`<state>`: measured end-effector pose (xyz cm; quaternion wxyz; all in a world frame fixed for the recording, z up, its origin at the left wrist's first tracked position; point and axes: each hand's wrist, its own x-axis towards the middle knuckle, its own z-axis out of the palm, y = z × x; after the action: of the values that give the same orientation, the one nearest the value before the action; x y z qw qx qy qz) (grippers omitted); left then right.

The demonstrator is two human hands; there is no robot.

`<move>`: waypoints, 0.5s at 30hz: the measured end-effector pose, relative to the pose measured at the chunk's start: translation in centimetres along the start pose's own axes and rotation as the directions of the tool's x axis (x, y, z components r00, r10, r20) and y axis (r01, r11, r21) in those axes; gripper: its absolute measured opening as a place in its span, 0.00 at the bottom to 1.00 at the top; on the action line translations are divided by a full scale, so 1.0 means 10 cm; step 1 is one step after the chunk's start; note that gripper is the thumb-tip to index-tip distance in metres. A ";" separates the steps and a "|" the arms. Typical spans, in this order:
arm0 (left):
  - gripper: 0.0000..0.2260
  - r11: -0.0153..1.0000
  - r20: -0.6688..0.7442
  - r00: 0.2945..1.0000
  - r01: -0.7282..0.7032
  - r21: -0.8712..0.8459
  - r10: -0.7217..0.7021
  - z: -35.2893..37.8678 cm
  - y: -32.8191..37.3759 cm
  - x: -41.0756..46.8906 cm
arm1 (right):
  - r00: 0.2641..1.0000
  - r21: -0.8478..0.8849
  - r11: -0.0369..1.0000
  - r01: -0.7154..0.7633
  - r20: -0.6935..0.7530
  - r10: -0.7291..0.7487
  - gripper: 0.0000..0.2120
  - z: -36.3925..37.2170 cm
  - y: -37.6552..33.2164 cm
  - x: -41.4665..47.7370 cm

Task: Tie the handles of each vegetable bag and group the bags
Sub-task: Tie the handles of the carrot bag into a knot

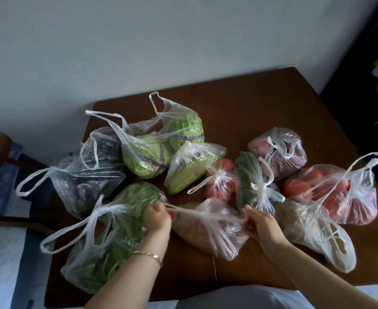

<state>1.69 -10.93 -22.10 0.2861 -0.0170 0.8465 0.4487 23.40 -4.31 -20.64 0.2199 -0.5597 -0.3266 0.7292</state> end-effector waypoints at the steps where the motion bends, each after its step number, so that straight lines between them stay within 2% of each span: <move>1: 0.13 0.995 0.011 0.996 0.089 -0.040 -0.089 -0.06 -0.08 0.10 | 0.996 -0.059 0.997 -0.053 -0.072 0.049 0.18 -0.09 0.07 0.01; 3: 0.13 0.984 0.053 0.985 0.166 -0.067 -0.163 -0.14 -0.19 0.15 | 0.979 -0.150 0.978 -0.143 -0.167 0.117 0.19 -0.23 0.20 0.00; 5: 0.14 0.977 0.080 0.984 0.170 -0.126 -0.161 -0.10 -0.19 0.09 | 0.961 -0.121 0.975 -0.186 -0.230 0.155 0.20 -0.26 0.25 -0.02; 8: 0.16 0.894 0.245 0.961 0.216 -0.392 -0.126 0.00 0.07 -0.06 | 0.964 -0.144 0.989 -0.042 -0.265 0.002 0.22 -0.14 0.08 -0.02; 9: 0.17 0.880 0.339 0.937 0.230 -0.415 -0.085 0.04 0.16 -0.10 | 0.970 -0.151 0.988 0.024 -0.235 -0.059 0.21 -0.08 -0.04 -0.04; 10: 0.19 0.910 0.447 0.894 0.203 -0.363 -0.021 0.07 0.24 -0.13 | 0.978 -0.131 0.988 0.080 -0.181 -0.103 0.20 -0.02 -0.17 -0.07; 12: 0.26 0.991 0.680 0.727 -0.003 -0.134 0.095 0.11 0.32 -0.22 | 0.979 -0.154 0.968 0.198 -0.026 -0.204 0.19 0.15 -0.41 -0.15; 13: 0.27 0.990 0.790 0.602 -0.139 -0.038 0.115 0.12 0.32 -0.26 | 0.963 -0.205 0.941 0.269 0.057 -0.263 0.19 0.25 -0.51 -0.18; 14: 0.24 0.969 0.871 0.479 -0.247 0.020 0.104 0.14 0.30 -0.30 | 0.944 -0.251 0.911 0.328 0.118 -0.307 0.18 0.34 -0.57 -0.19; 15: 0.19 0.954 0.923 0.378 -0.297 0.045 0.074 0.16 0.29 -0.34 | 0.930 -0.274 0.889 0.366 0.148 -0.337 0.18 0.42 -0.60 -0.19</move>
<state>4.43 -8.79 -18.94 0.6491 0.3554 0.5889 0.3250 19.67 -2.41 -14.32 0.2458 -0.4819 -0.5385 0.6461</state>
